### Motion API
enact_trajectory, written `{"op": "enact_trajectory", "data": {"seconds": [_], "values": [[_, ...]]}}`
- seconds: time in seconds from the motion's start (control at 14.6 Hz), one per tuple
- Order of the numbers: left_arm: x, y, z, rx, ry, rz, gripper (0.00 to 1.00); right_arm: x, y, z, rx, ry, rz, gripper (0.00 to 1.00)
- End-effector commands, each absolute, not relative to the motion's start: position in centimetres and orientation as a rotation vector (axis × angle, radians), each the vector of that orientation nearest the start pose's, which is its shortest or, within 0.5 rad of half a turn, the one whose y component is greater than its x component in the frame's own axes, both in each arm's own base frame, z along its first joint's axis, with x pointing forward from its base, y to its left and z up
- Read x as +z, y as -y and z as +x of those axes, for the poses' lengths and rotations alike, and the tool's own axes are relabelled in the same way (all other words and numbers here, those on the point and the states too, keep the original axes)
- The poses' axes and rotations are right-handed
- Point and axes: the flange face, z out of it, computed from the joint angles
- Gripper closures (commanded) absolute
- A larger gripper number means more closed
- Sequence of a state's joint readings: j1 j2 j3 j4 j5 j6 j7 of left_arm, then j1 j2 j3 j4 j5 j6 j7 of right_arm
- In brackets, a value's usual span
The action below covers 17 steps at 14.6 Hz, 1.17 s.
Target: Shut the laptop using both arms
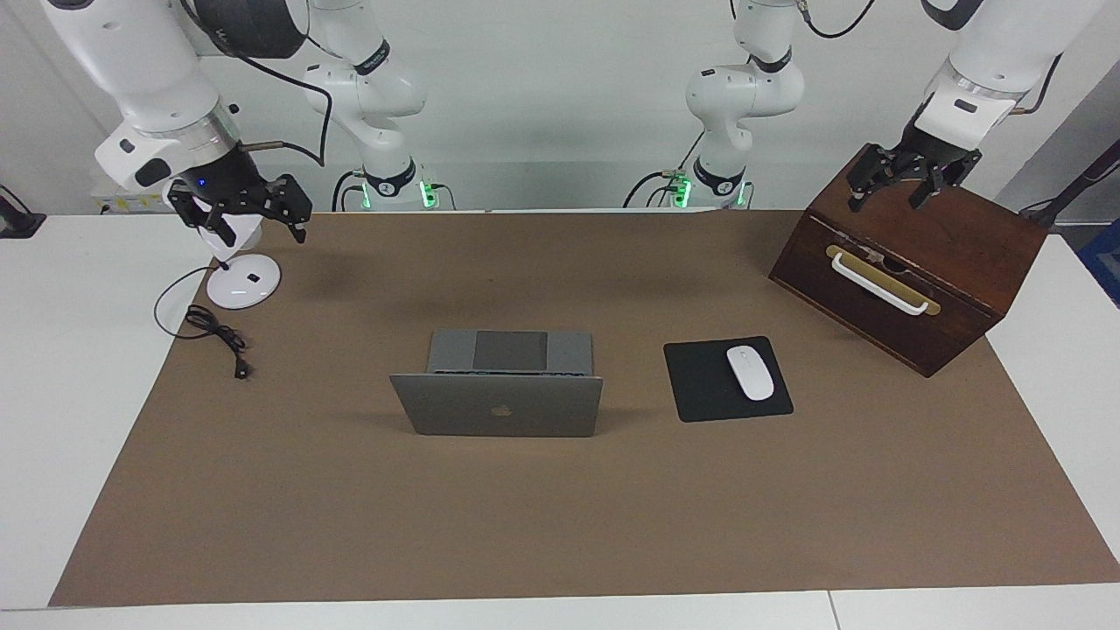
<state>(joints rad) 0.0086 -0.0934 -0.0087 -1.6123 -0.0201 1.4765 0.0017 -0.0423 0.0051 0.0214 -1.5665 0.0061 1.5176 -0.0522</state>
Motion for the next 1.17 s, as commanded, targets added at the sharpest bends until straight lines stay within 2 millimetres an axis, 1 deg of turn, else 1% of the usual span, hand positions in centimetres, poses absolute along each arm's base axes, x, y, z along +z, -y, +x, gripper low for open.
{"op": "enact_trajectory", "data": {"seconds": [0.0, 0.41, 0.48, 0.62, 0.76, 0.82, 1.03, 1.1], "values": [[64.99, 0.05, 52.03, 0.053, 0.015, -3.155, 0.00, 62.43, 0.94, 54.83, 0.084, 0.083, -3.115, 0.00], [64.96, 0.09, 51.93, 0.060, -0.010, -3.144, 0.00, 62.51, 0.92, 55.16, 0.053, 0.078, -3.114, 0.00], [65.11, 0.01, 51.95, 0.053, -0.008, -3.145, 0.00, 62.61, 0.74, 55.38, 0.023, 0.080, -3.098, 0.00], [65.09, 0.11, 52.01, 0.046, -0.010, -3.146, 0.00, 62.17, 0.37, 55.43, 0.022, 0.073, -3.056, 0.00], [65.09, 0.65, 52.01, 0.046, -0.012, -3.144, 0.00, 62.15, 0.45, 55.54, 0.007, 0.074, -3.031, 0.00], [65.09, 0.65, 52.01, 0.046, -0.015, -3.144, 0.00, 62.16, 0.46, 55.54, 0.006, 0.074, -3.024, 0.08], [65.04, 0.50, 52.03, 0.046, -0.004, -3.152, 0.00, 62.13, 0.28, 55.64, 0.007, 0.072, -3.022, 0.76], [65.05, 0.43, 52.04, 0.044, -0.004, -3.152, 0.00, 62.22, 0.11, 55.73, 0.001, 0.074, -3.022, 0.93]]}}
